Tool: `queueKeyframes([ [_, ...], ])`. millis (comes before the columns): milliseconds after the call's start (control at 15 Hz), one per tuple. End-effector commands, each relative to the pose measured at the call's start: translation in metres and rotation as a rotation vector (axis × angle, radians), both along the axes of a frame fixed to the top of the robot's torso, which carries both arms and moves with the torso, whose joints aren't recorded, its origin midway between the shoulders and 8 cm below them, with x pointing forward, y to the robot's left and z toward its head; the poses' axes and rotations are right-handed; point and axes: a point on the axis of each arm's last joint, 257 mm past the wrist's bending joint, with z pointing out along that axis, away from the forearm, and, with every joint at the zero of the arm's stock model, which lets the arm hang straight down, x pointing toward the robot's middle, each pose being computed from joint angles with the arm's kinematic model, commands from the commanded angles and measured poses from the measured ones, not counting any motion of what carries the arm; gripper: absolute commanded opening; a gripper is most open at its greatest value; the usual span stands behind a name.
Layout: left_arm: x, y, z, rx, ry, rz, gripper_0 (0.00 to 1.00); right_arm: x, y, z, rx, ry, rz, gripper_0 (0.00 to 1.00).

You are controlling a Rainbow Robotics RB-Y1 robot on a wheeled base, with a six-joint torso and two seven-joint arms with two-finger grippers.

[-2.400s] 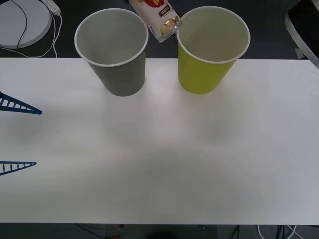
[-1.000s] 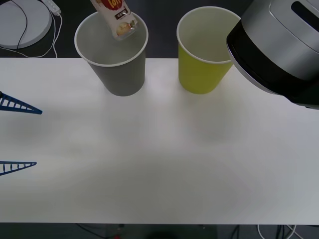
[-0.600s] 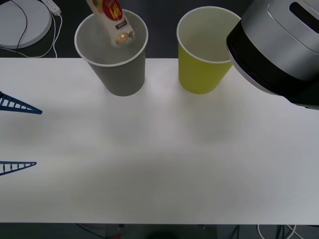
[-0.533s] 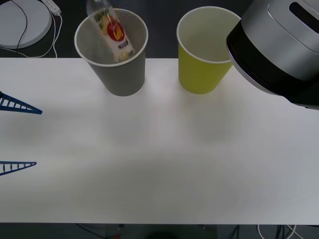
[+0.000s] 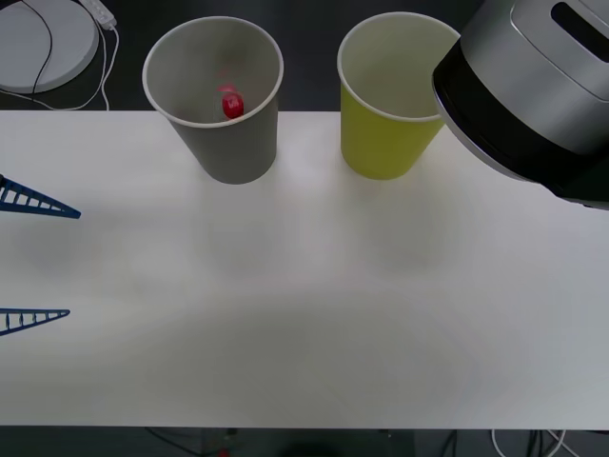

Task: Put the can into the green bin and the plastic bottle into the gray bin

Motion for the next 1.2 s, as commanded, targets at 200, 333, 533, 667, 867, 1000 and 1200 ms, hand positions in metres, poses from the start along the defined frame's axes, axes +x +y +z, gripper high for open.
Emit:
queueKeyframes([
  [200, 0.000, 0.000, 0.000, 0.000, 0.000, 0.000, 1.00, 0.002, -0.005, 0.003, -0.002, -0.002, 0.004, 1.00],
  [333, 0.000, 0.000, 0.000, 0.000, 0.000, 0.000, 1.00, 0.002, -0.015, 0.006, 0.004, 0.019, 0.025, 1.00],
  [533, 0.000, 0.000, 0.000, 0.000, 0.000, 0.000, 1.00, -0.003, -0.040, 0.018, 0.007, 0.065, 0.073, 1.00],
  [667, 0.000, 0.000, 0.000, 0.000, 0.000, 0.000, 1.00, -0.003, -0.062, 0.022, 0.003, 0.085, 0.089, 1.00],
  [867, 0.000, 0.000, 0.000, 0.000, 0.000, 0.000, 1.00, -0.002, -0.092, 0.028, 0.020, 0.094, 0.115, 1.00],
  [1000, 0.000, 0.000, 0.000, 0.000, 0.000, 0.000, 1.00, -0.005, -0.109, 0.030, 0.014, 0.087, 0.132, 1.00],
  [1200, 0.000, 0.000, 0.000, 0.000, 0.000, 0.000, 1.00, -0.010, -0.136, 0.027, 0.011, 0.082, 0.158, 1.00],
])
